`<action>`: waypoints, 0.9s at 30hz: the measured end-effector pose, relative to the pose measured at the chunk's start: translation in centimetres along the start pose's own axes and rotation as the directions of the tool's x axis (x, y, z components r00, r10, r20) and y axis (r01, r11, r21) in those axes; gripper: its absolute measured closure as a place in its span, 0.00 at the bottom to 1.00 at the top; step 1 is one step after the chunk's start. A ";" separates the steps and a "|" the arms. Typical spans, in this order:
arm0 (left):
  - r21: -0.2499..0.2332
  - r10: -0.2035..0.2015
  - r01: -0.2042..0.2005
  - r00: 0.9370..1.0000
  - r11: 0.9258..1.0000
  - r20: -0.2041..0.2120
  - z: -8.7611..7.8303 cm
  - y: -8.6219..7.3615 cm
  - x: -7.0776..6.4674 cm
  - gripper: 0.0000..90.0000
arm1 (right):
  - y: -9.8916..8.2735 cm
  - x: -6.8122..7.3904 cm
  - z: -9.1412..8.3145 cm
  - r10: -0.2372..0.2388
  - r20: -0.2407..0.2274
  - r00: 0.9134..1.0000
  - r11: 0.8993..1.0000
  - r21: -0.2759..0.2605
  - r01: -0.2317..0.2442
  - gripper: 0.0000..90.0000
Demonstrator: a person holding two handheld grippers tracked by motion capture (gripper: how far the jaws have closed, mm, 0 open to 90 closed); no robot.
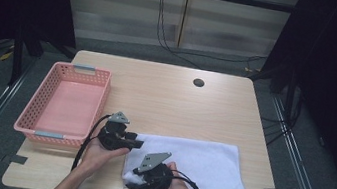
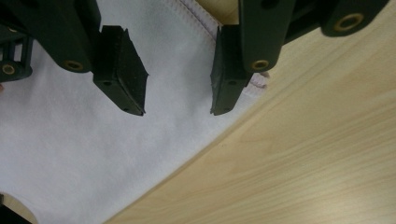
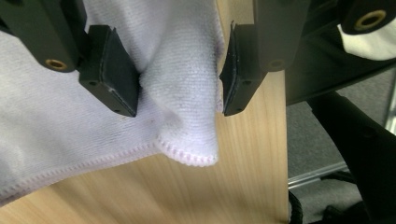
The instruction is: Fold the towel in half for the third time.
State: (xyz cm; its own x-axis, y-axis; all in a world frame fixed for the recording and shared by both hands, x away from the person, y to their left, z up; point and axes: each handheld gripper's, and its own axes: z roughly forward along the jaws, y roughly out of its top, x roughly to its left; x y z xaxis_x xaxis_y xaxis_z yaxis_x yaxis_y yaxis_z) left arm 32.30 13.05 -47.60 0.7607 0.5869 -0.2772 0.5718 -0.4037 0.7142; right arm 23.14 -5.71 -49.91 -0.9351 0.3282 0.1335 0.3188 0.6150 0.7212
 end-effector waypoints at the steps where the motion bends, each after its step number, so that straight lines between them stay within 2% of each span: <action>1: -0.006 -0.003 0.003 1.000 1.000 -0.009 -0.1 0.0 0.2 0.60 | 0.0 0.1 0.0 -0.016 0.011 1.000 1.000 0.001 0.016 0.52; 2: -0.011 -0.010 0.010 1.000 1.000 -0.019 -0.1 0.0 0.3 0.59 | 0.0 0.3 0.1 -0.038 0.022 0.999 0.999 0.009 0.037 0.52; 3: -0.014 -0.017 0.016 0.999 1.000 -0.041 -0.2 0.0 0.5 0.58 | 0.0 0.4 0.1 -0.035 0.024 0.999 0.999 0.009 0.035 0.52; 4: -0.019 -0.025 0.024 0.999 1.000 -0.046 -0.1 0.0 0.6 0.57 | 0.0 0.4 0.1 -0.060 0.031 0.998 0.998 0.009 0.060 0.52; 5: -0.025 -0.041 0.039 0.998 0.999 -0.054 0.0 0.0 0.9 0.56 | 0.0 0.6 0.1 -0.059 0.035 0.998 0.998 0.012 0.059 0.52; 6: -0.022 -0.045 0.044 0.997 0.999 -0.060 0.1 0.0 1.1 0.54 | 0.0 0.8 0.2 -0.089 0.052 0.995 0.996 0.019 0.089 0.52; 8: -0.039 -0.082 0.080 0.994 0.996 -0.071 0.4 0.0 1.9 0.51 | 0.0 1.1 0.2 -0.126 0.072 0.989 0.992 0.030 0.124 0.52; 10: -0.033 -0.103 0.101 0.991 0.994 -0.085 0.8 0.1 2.5 0.49 | -0.1 1.2 0.2 -0.122 0.071 0.990 0.992 0.029 0.120 0.52; 11: -0.021 -0.110 0.109 0.989 0.994 -0.097 1.0 0.1 2.7 0.48 | -0.1 1.2 0.2 -0.119 0.076 0.990 0.993 0.031 0.117 0.56; 12: -0.008 -0.110 0.109 0.989 0.994 -0.097 1.1 0.1 3.0 0.46 | 0.0 1.0 0.1 -0.117 0.090 0.989 0.993 0.029 0.115 0.68; 13: -0.010 -0.114 0.114 0.988 0.993 -0.100 1.2 0.0 3.1 0.45 | -0.1 0.7 0.1 -0.115 0.102 0.988 0.993 0.020 0.113 0.71; 14: -0.010 -0.114 0.114 0.989 0.993 -0.096 1.3 0.0 3.1 0.45 | -0.1 0.5 0.0 -0.106 0.090 0.990 0.994 0.015 0.105 0.71; 17: 0.028 -0.076 0.079 0.994 0.997 -0.083 2.0 -0.1 2.8 0.43 | 0.1 0.6 0.0 -0.102 0.102 0.990 0.995 0.028 0.099 0.74; 18: 0.038 -0.071 0.074 0.994 0.997 -0.078 2.2 -0.1 2.7 0.42 | 0.2 0.3 0.0 -0.073 0.093 0.993 0.997 0.026 0.071 0.78; 19: 0.043 -0.042 0.045 0.996 0.998 -0.083 2.4 -0.1 2.5 0.42 | 0.2 0.1 -0.1 -0.052 0.086 0.995 0.998 0.023 0.050 0.79; 20: 0.043 -0.036 0.039 0.996 0.998 -0.078 2.5 -0.1 2.4 0.43 | 0.1 -0.2 -0.1 -0.034 0.074 0.997 0.999 0.013 0.033 0.79; 22: 0.044 -0.022 0.024 0.999 0.999 -0.049 2.6 -0.1 2.2 0.44 | 0.0 -0.3 -0.1 -0.023 0.071 0.997 1.000 0.005 0.023 0.81; 24: 0.053 0.016 -0.014 0.999 0.998 -0.043 2.7 -0.2 1.9 0.54 | 0.0 -0.2 -0.2 -0.014 0.075 0.997 1.000 0.003 0.014 0.82; 26: 0.060 0.018 -0.017 1.000 0.998 -0.015 2.7 -0.2 1.7 0.64 | 0.1 -0.4 -0.3 0.005 0.061 0.998 1.000 0.002 -0.005 0.84; 27: 0.067 0.021 -0.021 1.000 0.998 0.003 2.8 -0.2 1.6 0.73 | 0.0 -0.6 -0.3 0.011 0.054 0.998 1.000 -0.003 -0.011 0.84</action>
State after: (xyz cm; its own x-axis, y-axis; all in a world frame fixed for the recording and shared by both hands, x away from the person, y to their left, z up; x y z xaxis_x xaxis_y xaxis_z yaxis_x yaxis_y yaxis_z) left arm 34.26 12.14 -49.99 0.7733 0.5763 -0.2642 0.5750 -0.4620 0.6752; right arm 23.63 -6.11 -49.76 -0.9217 0.3733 0.1049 0.3288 0.6089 0.7219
